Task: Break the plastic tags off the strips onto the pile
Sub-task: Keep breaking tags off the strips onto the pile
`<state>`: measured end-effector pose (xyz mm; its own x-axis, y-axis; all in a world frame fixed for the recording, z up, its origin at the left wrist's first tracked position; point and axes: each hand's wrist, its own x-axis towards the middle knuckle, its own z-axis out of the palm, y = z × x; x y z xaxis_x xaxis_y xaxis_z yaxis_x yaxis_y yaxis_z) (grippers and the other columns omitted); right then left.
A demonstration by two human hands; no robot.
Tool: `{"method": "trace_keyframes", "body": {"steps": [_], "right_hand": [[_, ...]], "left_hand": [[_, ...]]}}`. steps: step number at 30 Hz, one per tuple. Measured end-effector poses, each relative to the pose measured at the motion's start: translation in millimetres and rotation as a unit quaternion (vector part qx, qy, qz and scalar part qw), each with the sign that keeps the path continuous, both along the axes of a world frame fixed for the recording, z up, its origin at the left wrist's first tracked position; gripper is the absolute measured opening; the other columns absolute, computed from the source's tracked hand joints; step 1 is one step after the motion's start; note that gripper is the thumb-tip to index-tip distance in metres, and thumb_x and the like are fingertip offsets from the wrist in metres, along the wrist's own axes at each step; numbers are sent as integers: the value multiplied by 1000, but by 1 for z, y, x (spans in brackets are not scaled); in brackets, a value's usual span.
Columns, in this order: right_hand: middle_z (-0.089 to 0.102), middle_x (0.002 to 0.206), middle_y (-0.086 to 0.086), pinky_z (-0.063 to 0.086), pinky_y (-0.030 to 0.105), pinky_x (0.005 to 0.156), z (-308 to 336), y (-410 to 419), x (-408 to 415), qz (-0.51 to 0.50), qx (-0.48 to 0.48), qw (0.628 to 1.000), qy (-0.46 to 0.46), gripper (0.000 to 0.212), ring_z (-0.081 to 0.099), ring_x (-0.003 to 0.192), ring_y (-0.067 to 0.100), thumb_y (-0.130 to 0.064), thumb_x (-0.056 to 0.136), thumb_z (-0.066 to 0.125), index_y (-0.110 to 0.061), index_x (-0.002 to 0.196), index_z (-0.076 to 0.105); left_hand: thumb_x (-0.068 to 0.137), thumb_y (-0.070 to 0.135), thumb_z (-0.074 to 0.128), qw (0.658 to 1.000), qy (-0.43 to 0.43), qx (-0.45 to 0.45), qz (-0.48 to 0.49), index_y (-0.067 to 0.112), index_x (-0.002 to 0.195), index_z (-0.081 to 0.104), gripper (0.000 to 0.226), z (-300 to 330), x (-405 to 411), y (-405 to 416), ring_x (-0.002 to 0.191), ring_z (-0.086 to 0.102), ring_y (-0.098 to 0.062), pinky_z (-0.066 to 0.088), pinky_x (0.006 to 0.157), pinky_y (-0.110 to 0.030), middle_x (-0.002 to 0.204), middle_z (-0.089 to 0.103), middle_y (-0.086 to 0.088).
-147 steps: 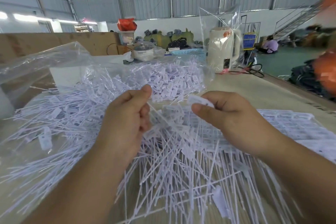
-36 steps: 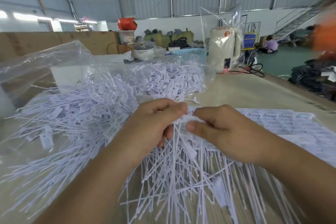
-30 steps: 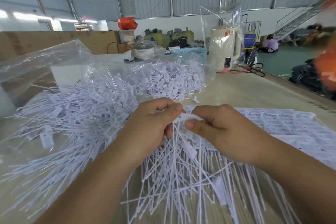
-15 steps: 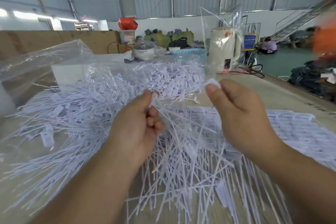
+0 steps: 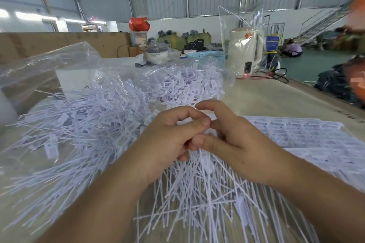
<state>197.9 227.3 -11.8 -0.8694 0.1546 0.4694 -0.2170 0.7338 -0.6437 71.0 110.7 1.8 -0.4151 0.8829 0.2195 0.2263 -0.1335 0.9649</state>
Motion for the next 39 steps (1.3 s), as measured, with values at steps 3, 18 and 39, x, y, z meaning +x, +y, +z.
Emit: {"method": "trace_keyframes", "body": {"steps": [3, 18, 39], "right_hand": [[59, 65, 12, 39, 39, 49, 6, 5, 4, -37, 18, 999, -21, 27, 47, 51, 27, -57, 91, 51, -32, 101, 57], [29, 43, -11, 25, 17, 41, 3, 1, -4, -161, -71, 981, 80, 49, 26, 39, 5, -37, 91, 62, -16, 53, 38], [72, 95, -10, 52, 48, 82, -5, 4, -1, -19, 23, 998, -55, 66, 70, 87, 15, -58, 90, 52, -27, 142, 26]], "left_hand": [[87, 27, 66, 1000, -3, 10, 29, 27, 74, 73, 14, 0, -4, 0, 40, 40, -9, 37, 42, -22, 49, 49, 3], [83, 16, 66, 960, -268, 65, 57, 17, 80, 70, 5, -8, 3, 12, 36, 35, -6, 36, 35, -20, 47, 44, 2], [77, 30, 69, 1000, -11, -3, -10, 23, 81, 71, 7, -14, 0, 8, 41, 42, -14, 40, 47, -23, 48, 50, -1]]}}
